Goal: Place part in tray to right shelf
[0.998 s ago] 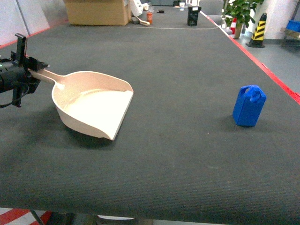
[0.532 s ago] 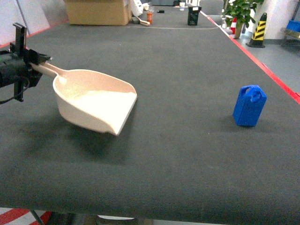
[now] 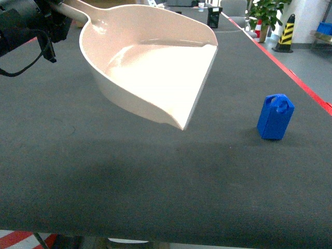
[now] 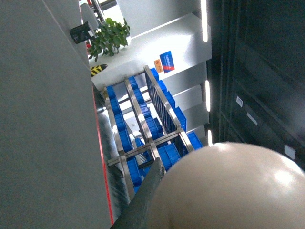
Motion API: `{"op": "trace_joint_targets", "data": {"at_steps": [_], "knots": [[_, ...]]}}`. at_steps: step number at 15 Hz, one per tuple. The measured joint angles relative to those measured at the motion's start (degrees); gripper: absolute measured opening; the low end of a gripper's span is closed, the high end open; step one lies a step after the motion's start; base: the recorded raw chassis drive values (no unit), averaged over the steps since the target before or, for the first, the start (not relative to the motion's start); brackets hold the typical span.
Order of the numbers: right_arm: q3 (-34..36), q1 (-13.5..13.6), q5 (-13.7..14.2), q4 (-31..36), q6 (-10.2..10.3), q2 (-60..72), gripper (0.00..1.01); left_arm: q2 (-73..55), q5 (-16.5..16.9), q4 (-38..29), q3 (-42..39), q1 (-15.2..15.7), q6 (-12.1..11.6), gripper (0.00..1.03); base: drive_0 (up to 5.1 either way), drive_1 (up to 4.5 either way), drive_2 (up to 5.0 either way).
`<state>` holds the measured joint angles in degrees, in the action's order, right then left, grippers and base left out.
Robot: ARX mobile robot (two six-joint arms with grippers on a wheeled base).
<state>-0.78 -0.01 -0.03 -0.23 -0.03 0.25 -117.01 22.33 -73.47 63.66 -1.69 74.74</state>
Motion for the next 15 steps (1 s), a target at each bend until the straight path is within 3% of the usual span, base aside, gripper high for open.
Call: {"op": "trace_joint_targets", "data": {"at_steps": [3, 5, 7, 8, 10, 15], "knots": [[0.0, 0.0, 0.0, 0.0, 0.0, 0.0, 0.98, 0.0, 1.7, 0.0, -1.9, -3.0, 2.0, 0.12, 0.0, 0.0, 0.0], [0.0, 0.0, 0.0, 0.0, 0.0, 0.0, 0.98, -0.9, 2.9, 0.1, -2.3, -8.4, 3.1, 0.12, 0.0, 0.0, 0.0], [0.0, 0.0, 0.0, 0.0, 0.0, 0.0, 0.98, -1.0, 1.8, 0.1, -2.0, -7.8, 3.5, 0.12, 0.0, 0.0, 0.0], [-6.3, 0.2, 4.8, -12.0, -0.8, 12.2, 0.98, -1.0, 1.9, 0.1, -2.0, -7.9, 3.5, 0.12, 0.0, 0.0, 0.0], [-13.4, -3.0, 2.4, -4.7, -0.8, 30.1, 0.98, -1.0, 2.1, 0.0, -2.0, -8.1, 3.5, 0.12, 0.0, 0.0, 0.0], [-18.5, -3.3, 0.0, 2.0, -0.7, 41.6, 0.98, -1.0, 2.0, 0.2, -1.9, -8.0, 3.5, 0.12, 0.0, 0.0, 0.0]]}}
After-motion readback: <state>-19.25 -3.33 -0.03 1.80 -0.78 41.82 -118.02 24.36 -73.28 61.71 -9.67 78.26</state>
